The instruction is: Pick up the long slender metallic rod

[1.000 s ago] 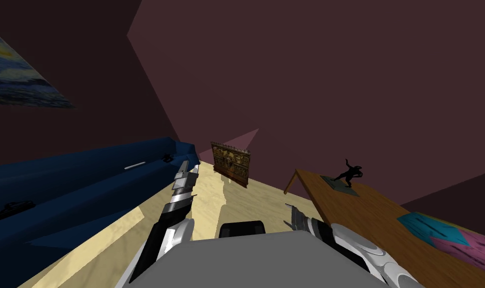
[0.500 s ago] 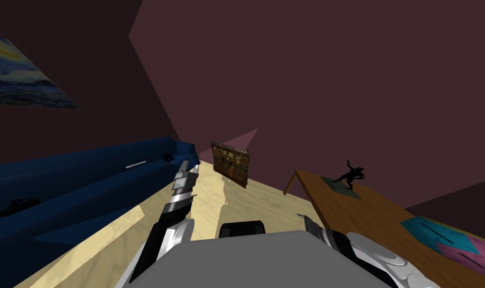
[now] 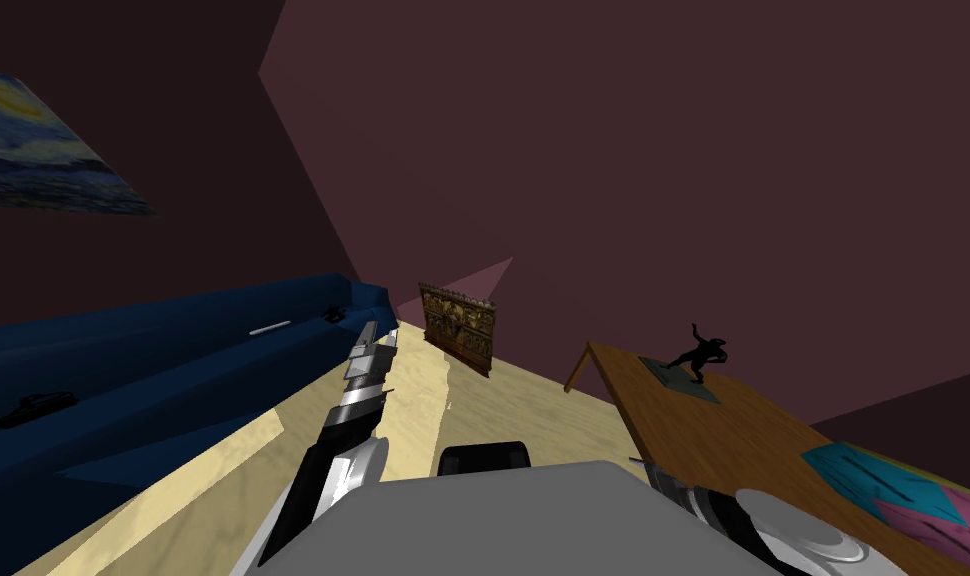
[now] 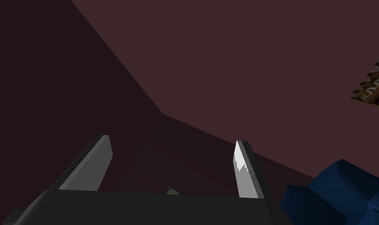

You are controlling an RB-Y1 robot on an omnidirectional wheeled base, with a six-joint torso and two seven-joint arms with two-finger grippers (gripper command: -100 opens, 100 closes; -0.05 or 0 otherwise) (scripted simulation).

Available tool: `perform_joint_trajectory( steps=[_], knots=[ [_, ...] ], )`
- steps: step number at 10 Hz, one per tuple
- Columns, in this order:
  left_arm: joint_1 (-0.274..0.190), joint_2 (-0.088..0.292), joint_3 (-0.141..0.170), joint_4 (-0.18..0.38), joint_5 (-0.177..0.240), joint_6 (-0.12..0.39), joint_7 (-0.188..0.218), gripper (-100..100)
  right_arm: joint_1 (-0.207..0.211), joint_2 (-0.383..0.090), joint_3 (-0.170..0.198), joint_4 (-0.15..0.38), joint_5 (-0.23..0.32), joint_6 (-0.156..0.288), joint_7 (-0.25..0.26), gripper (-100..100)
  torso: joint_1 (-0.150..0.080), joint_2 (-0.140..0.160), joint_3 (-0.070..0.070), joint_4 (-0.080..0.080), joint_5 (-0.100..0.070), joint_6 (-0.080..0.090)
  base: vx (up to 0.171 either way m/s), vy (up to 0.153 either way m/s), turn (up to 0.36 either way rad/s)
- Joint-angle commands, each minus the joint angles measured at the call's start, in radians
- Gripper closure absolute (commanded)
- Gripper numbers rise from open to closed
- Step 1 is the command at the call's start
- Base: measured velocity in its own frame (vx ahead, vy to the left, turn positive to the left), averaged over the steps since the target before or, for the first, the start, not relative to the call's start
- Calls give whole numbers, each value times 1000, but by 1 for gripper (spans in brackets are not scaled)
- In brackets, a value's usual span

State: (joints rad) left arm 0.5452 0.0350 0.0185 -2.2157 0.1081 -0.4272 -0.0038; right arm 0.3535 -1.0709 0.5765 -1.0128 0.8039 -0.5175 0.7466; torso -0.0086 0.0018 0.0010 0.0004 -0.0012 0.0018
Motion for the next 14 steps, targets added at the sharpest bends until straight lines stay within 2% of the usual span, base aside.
perform_joint_trajectory(
  steps=[1,4,7,9,11,13,14],
  knots=[
    [0,0,0,0,0,0,0,0,-4,16,7,50,8,-4,31,-100,0,0,0,0,0,0,-10,-113,4],
    [0,0,0,0,0,0,0,0,-2,5,29,100,21,2,39,-100,5,2,1,0,1,0,-5,-47,1],
    [0,0,0,0,0,0,0,0,4,-11,88,196,57,22,62,-100,1,2,1,0,0,0,-10,-128,1],
    [0,0,0,0,0,0,0,0,4,-11,88,196,57,22,62,-100,0,1,1,1,-1,0,3,-85,1],
    [0,0,0,0,0,0,0,0,8,-12,119,243,75,35,73,-100,6,1,1,0,1,0,0,-74,-7],
    [0,0,0,0,0,0,0,0,11,-10,139,270,87,44,80,-100,1,1,1,0,0,0,-9,-132,-1],
    [0,0,0,0,0,0,0,0,10,-8,129,268,82,36,83,-100,1,2,1,1,-1,0,-7,-52,6]
  ],
)
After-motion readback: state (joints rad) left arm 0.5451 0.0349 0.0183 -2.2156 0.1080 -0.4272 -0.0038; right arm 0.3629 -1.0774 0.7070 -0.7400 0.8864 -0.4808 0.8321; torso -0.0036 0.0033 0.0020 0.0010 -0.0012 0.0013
